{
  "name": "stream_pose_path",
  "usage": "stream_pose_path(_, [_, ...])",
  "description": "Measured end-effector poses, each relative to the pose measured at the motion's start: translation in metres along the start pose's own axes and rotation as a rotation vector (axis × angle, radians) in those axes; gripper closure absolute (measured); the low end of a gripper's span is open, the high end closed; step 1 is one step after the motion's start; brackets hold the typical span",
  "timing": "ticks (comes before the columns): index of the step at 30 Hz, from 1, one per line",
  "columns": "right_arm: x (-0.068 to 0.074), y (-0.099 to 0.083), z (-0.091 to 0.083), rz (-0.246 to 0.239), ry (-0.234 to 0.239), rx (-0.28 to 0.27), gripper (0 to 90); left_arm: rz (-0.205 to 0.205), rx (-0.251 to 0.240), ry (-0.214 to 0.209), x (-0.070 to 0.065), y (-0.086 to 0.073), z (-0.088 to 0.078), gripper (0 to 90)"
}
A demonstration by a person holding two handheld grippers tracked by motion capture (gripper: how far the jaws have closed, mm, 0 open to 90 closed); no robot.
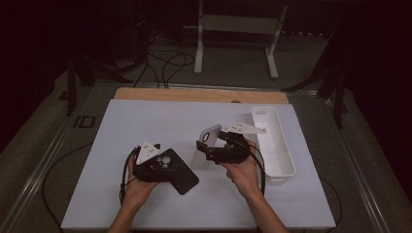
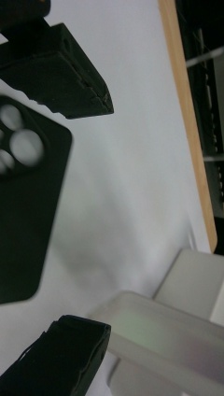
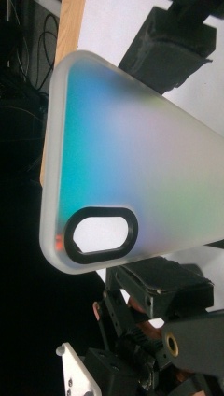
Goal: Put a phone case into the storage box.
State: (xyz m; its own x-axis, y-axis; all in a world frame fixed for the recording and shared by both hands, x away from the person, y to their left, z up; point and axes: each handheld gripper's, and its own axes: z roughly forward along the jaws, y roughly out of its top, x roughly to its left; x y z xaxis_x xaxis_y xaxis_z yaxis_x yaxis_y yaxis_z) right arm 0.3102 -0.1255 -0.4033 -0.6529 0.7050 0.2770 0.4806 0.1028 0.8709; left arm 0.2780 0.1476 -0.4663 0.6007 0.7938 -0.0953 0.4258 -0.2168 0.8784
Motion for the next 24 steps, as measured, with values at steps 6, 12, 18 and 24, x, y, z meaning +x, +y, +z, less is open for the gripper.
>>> stream_pose_path(6, [-0.001,0.001,0.0,-0.007,-0.005,0.0,16.3,-0.016,-0.004,0.037,0.017,-0.014,-0.013,0.1])
stream_pose_path(12, [-0.002,0.003,0.0,-0.013,-0.013,0.002,16.3,-0.007,-0.013,0.07,0.027,-0.029,-0.026,0.1])
stream_pose_path(18, [-0.003,0.004,0.0,-0.017,-0.019,0.005,16.3,-0.027,-0.023,0.125,0.036,-0.047,-0.037,0.1])
stream_pose_path(24, [-0.003,0.009,0.0,-0.018,-0.02,-0.002,16.3,-0.067,-0.062,0.162,0.046,-0.055,-0.042,0.1])
